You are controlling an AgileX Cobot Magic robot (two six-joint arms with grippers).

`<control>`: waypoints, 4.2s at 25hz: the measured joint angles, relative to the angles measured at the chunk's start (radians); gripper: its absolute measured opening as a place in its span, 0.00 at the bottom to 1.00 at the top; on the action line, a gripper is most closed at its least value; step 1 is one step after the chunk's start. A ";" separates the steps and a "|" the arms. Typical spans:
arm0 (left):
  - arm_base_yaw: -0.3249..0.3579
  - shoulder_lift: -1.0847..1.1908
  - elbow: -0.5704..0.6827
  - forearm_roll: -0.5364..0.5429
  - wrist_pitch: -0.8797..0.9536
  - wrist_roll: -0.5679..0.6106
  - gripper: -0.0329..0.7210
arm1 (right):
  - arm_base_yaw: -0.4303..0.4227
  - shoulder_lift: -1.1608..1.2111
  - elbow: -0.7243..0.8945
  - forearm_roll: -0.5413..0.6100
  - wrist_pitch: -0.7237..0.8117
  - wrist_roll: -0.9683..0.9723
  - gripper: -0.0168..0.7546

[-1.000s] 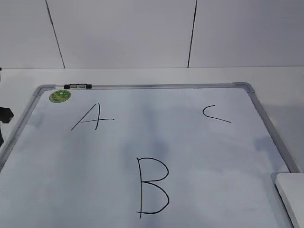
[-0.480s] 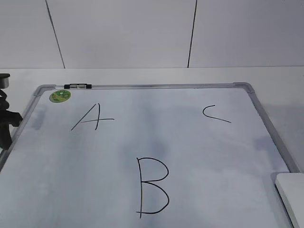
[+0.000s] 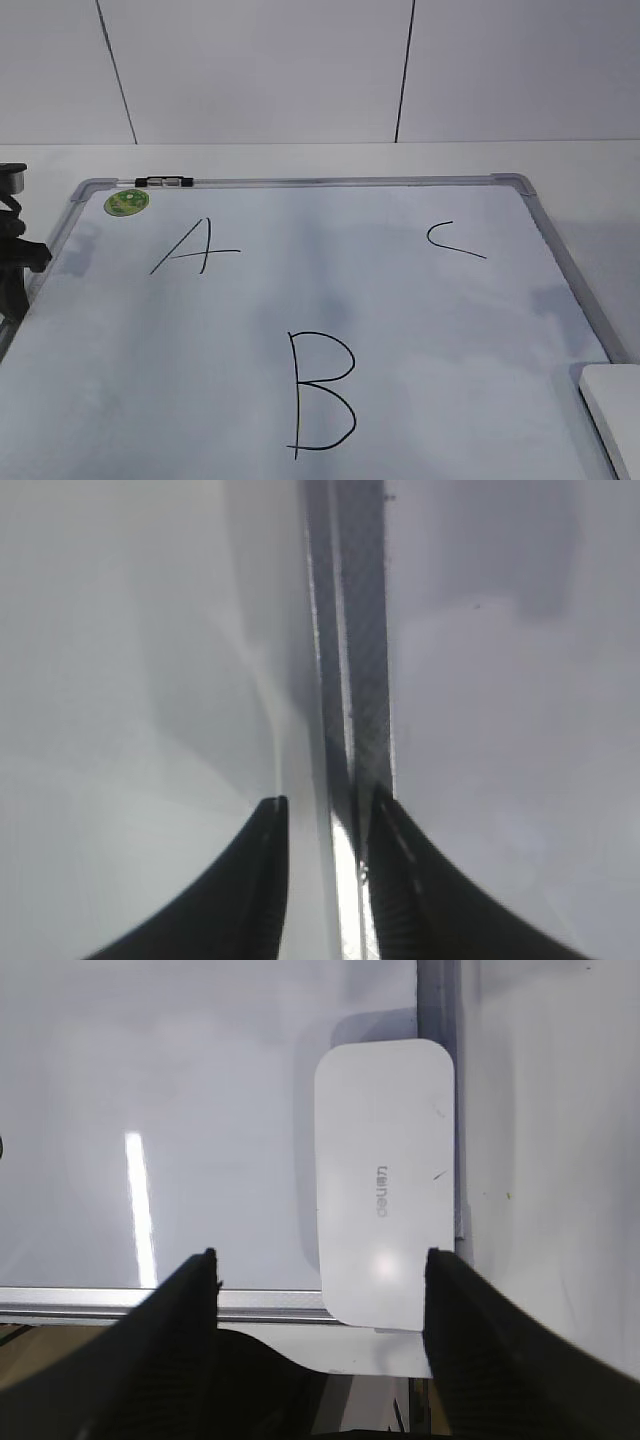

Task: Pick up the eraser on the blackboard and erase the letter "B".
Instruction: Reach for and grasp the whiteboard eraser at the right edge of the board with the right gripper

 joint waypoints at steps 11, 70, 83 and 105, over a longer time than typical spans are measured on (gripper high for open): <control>0.000 0.000 -0.002 -0.017 0.002 -0.020 0.07 | 0.000 0.000 0.000 0.002 0.065 -0.004 0.69; 0.000 0.002 -0.004 -0.007 0.008 -0.026 0.07 | 0.088 0.428 0.074 -0.163 -0.218 0.079 0.87; 0.000 0.002 -0.004 -0.006 0.008 -0.026 0.07 | 0.089 0.430 0.017 -0.122 -0.173 0.083 0.85; 0.000 0.002 -0.004 -0.005 0.008 -0.026 0.07 | 0.089 0.430 0.017 -0.076 -0.152 0.086 0.74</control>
